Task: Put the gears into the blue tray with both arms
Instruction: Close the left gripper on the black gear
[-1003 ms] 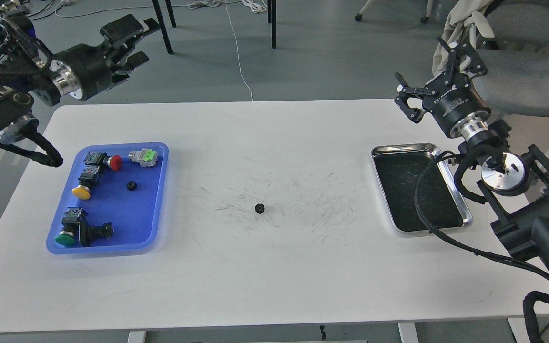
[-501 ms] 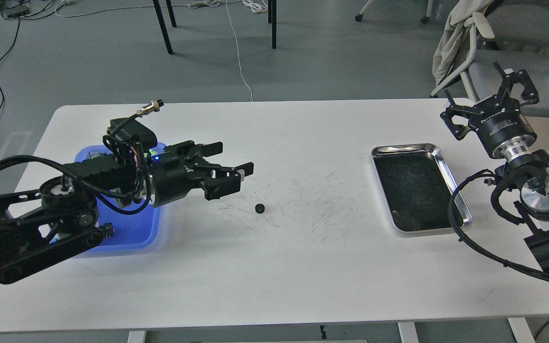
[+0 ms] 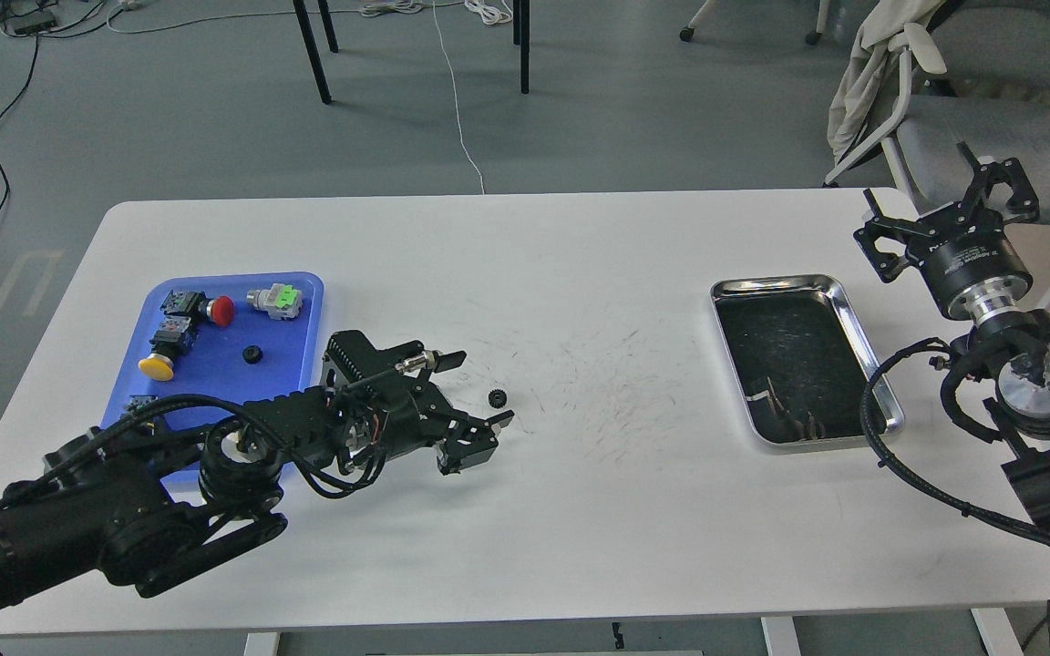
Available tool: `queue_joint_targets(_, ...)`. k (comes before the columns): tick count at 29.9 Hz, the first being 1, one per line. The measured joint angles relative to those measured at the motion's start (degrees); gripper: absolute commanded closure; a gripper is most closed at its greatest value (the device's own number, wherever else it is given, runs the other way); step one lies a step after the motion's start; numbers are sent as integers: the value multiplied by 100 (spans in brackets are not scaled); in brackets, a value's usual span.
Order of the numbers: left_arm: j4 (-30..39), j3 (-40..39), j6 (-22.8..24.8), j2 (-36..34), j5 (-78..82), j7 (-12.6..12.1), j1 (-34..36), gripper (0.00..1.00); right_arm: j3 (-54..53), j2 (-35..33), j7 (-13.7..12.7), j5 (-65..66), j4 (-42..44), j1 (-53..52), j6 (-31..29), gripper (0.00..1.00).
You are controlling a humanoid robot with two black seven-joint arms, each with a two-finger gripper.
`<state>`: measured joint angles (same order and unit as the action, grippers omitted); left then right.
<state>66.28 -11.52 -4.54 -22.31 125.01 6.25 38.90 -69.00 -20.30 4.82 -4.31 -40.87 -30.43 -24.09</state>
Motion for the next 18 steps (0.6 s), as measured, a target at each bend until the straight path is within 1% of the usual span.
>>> queue_joint_targets(5,-573,9,-101,373,0,35,-5,14,-9,-36,2,-5,-6,27,1,2)
queue_joint_targets(6,-643,9,-108,431,0,44,-5,16,-12,-43,2,-5,-8,38,1,2)
queue_joint_targets(9,-761,16,-116,542,0,50,-7,18,-17,-51,2,-5,-9,52,1,2)
queue_joint_targets(12,-888,18,-117,666,0,49,-11,23,-17,-52,2,-6,-9,55,1,2)
queue_joint_targets(15,-1002,19,-117,772,0,48,-11,40,-15,-52,2,-6,-10,55,-6,2)
queue_joint_targets(17,-1034,19,-114,789,0,39,-11,48,-11,-43,2,-4,-10,55,-13,2)
queue_joint_targets(18,-1044,19,-103,789,0,38,-11,54,-10,-40,2,-2,-9,55,-18,2)
